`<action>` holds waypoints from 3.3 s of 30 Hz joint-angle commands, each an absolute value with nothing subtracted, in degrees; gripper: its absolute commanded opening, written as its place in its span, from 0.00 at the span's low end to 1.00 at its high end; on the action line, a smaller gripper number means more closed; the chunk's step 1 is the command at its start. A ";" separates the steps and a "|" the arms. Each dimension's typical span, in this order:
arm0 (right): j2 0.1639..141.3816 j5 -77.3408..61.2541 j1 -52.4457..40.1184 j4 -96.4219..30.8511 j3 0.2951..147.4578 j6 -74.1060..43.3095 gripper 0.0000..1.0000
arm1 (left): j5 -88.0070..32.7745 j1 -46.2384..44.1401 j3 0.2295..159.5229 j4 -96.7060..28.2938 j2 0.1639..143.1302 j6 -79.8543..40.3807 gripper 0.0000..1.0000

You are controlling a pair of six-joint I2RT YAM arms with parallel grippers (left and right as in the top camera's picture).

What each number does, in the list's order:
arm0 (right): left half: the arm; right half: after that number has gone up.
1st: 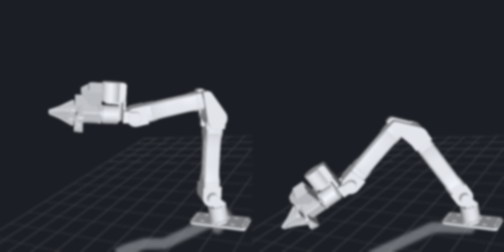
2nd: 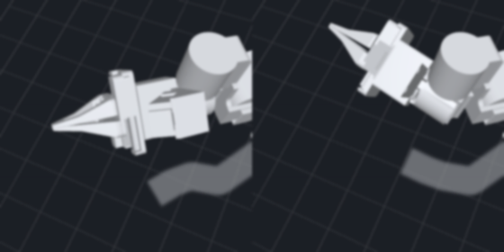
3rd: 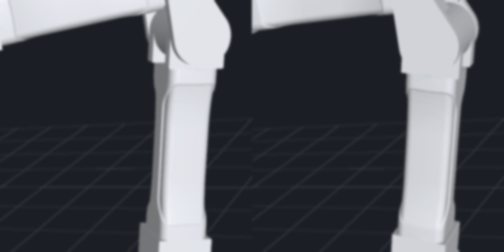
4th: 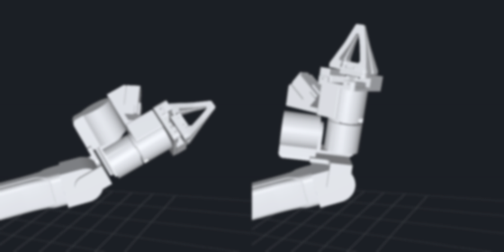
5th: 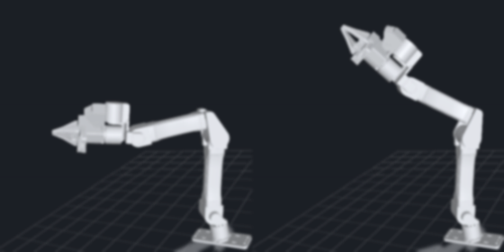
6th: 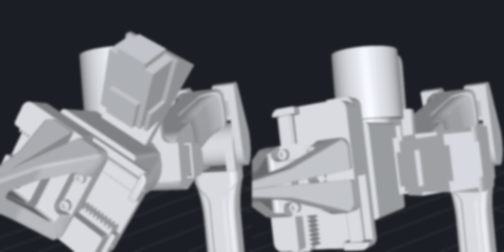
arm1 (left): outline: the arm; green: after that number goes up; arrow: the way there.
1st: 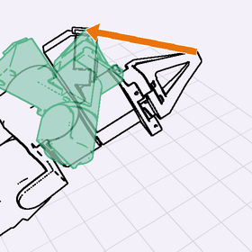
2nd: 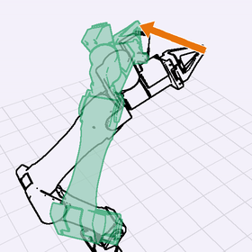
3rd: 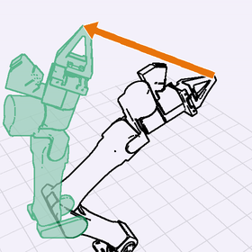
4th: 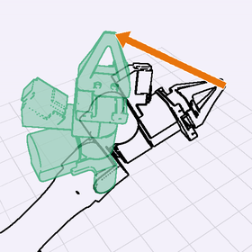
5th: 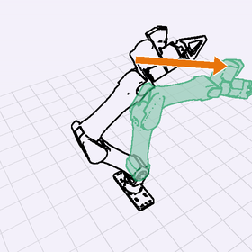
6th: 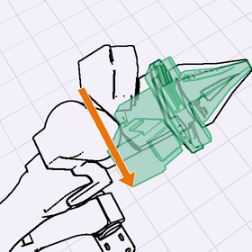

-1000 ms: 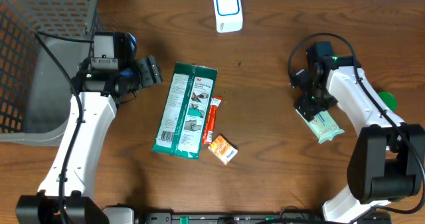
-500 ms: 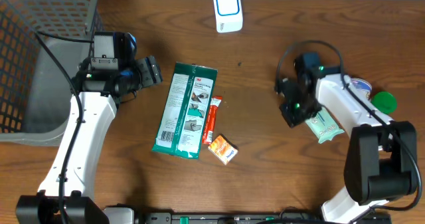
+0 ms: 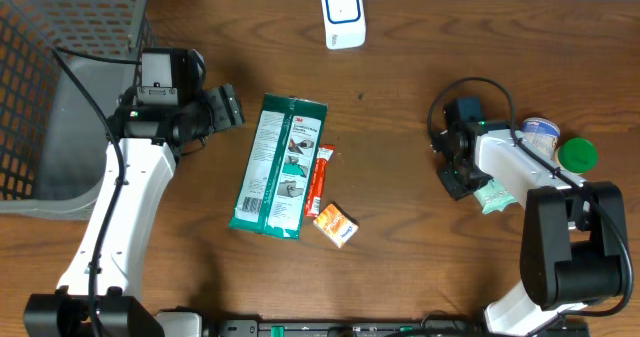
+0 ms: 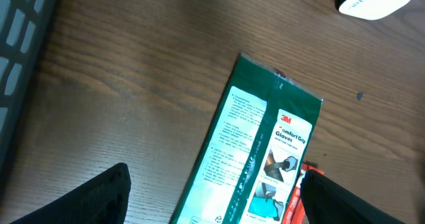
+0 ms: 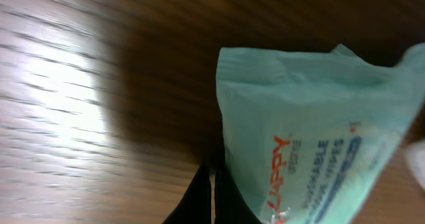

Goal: Scan the item barcode
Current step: 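Lower the wipes pouch with the right gripper and release it at right, then reach the right gripper to the orange tissue pack and grasp it, then lift the orange tissue pack with the right gripper and carry it right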

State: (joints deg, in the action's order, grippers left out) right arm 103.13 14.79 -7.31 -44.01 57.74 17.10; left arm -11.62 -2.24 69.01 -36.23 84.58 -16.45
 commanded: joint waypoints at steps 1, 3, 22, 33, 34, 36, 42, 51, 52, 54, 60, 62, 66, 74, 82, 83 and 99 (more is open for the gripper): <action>103.39 22.68 -7.05 -43.55 57.32 16.32 0.01 | -10.87 -1.93 70.30 -36.42 84.23 -16.10 0.83; 103.39 24.23 -7.05 -43.22 57.32 16.34 0.01 | -10.87 -1.93 70.30 -36.42 84.23 -16.10 0.83; 103.39 -26.46 -10.44 -44.29 66.61 10.52 0.45 | -10.87 -1.93 70.30 -36.42 84.23 -16.10 0.83; 103.37 -53.06 -20.36 -44.31 67.46 10.33 0.40 | -10.87 -1.93 70.30 -36.42 84.23 -16.10 0.83; 103.20 -52.12 -22.13 -44.10 67.46 10.31 0.40 | -10.87 -1.93 70.30 -36.42 84.23 -16.10 0.83; 102.59 -48.73 -25.71 -43.53 67.46 10.28 0.40 | -10.87 -1.93 70.30 -36.42 84.23 -16.10 0.83; 99.26 -27.68 -35.46 -39.99 67.46 4.82 0.45 | -10.87 -1.93 70.30 -36.88 84.23 -16.10 0.83; 94.32 8.36 -51.68 -41.12 67.46 0.40 0.49 | -10.85 -1.93 70.26 -37.60 84.23 -16.10 0.83; 94.43 12.95 -53.82 -41.78 67.44 0.38 0.49 | -10.85 -1.93 70.26 -37.56 84.23 -16.10 0.83; 94.59 17.98 -56.69 -43.05 67.42 -0.08 0.50 | -10.87 -1.93 70.26 -37.54 84.23 -16.10 0.83; 95.64 20.12 -62.41 -44.58 67.37 -6.37 0.36 | -10.87 -1.93 70.26 -37.65 84.23 -16.10 0.83; 95.85 20.12 -63.07 -44.58 67.29 -8.25 0.33 | -10.87 -1.93 70.26 -37.76 84.23 -16.10 0.83; 96.57 20.18 -63.59 -44.60 66.70 -8.34 0.30 | -10.87 -1.93 70.26 -37.76 84.23 -16.10 0.83; 99.53 21.15 -64.69 -45.21 66.24 -10.85 0.29 | -10.87 -1.93 70.26 -37.74 84.23 -16.10 0.83; 102.52 21.23 -66.11 -45.87 65.67 -12.21 0.29 | -10.87 -1.93 70.26 -37.74 84.23 -16.10 0.83; 103.13 21.37 -66.11 -45.87 65.54 -12.21 0.29 | -10.87 -1.93 70.26 -37.74 84.23 -16.10 0.83; 109.78 26.46 -66.00 -44.97 63.86 -12.40 0.40 | -10.87 -1.93 70.26 -37.74 84.23 -16.10 0.83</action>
